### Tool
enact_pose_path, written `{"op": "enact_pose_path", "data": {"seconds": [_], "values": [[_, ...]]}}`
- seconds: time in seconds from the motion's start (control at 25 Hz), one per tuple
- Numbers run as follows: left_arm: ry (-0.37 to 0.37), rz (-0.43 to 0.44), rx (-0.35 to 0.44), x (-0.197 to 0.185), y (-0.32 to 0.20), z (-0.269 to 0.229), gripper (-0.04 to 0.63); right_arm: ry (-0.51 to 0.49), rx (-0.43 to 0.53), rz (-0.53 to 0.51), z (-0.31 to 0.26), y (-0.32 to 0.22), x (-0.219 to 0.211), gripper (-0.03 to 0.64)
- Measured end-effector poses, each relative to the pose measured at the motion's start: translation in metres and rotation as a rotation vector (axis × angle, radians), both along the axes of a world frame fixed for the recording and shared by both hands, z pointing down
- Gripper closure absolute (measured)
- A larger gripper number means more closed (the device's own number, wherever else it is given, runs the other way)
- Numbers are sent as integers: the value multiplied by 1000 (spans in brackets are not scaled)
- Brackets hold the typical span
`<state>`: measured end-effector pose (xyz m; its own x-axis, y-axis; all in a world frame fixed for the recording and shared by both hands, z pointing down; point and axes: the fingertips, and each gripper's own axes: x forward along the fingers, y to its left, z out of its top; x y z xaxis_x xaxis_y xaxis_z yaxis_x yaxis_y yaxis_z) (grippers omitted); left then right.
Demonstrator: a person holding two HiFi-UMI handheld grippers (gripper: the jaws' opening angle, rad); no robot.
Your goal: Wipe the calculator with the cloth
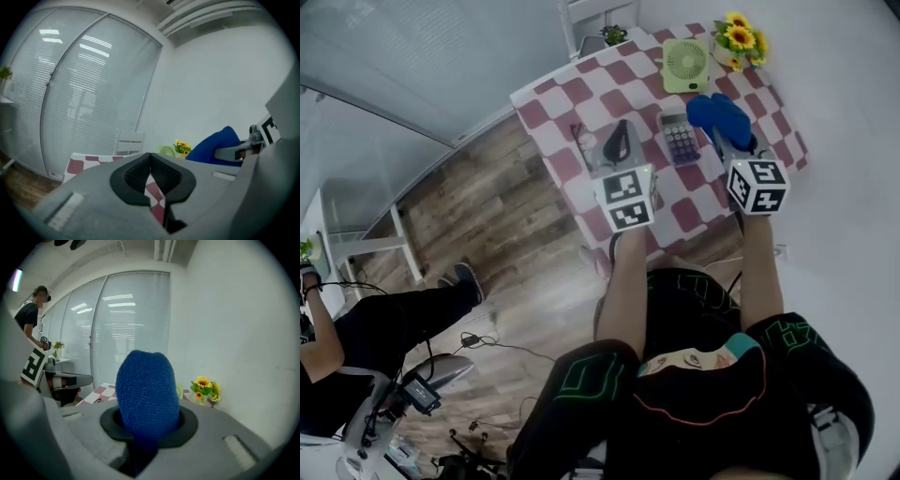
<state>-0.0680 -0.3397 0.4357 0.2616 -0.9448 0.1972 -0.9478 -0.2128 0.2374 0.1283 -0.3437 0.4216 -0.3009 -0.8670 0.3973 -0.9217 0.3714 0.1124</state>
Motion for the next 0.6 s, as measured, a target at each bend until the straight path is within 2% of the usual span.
{"op": "enact_pose_path", "data": {"seconds": [0.24, 0.48, 0.6], "values": [[-23, 8, -29, 19, 1, 9, 584, 21, -11, -94, 8, -27, -7, 525], [-12, -121, -89, 11, 15, 38, 584, 44, -40, -227, 44, -52, -7, 525], [7, -197, -152, 12, 31, 60, 584, 93, -58, -297, 70, -56, -8, 525]]}}
